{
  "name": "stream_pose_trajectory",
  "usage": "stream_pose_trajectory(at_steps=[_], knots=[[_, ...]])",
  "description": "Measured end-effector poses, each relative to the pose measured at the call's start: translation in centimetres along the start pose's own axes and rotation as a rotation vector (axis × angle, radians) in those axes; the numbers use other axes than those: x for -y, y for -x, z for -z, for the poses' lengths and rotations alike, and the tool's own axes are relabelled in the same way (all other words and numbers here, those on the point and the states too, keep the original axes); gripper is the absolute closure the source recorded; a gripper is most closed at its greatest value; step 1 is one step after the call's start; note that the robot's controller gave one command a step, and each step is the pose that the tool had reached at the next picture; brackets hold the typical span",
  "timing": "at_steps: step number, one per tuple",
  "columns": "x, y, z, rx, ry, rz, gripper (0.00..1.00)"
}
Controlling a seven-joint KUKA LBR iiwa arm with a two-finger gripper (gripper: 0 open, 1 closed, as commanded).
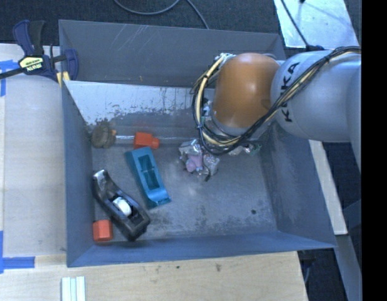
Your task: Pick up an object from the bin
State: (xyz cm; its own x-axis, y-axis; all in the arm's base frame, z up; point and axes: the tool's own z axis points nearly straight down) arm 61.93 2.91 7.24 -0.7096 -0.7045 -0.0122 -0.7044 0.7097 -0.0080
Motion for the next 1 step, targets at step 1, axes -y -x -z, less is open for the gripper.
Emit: stream_pose_trajectory(at_steps=[1], knots=[[-0.06,-0.05,0.90,-0.002,0.002,-0.001,1.00]])
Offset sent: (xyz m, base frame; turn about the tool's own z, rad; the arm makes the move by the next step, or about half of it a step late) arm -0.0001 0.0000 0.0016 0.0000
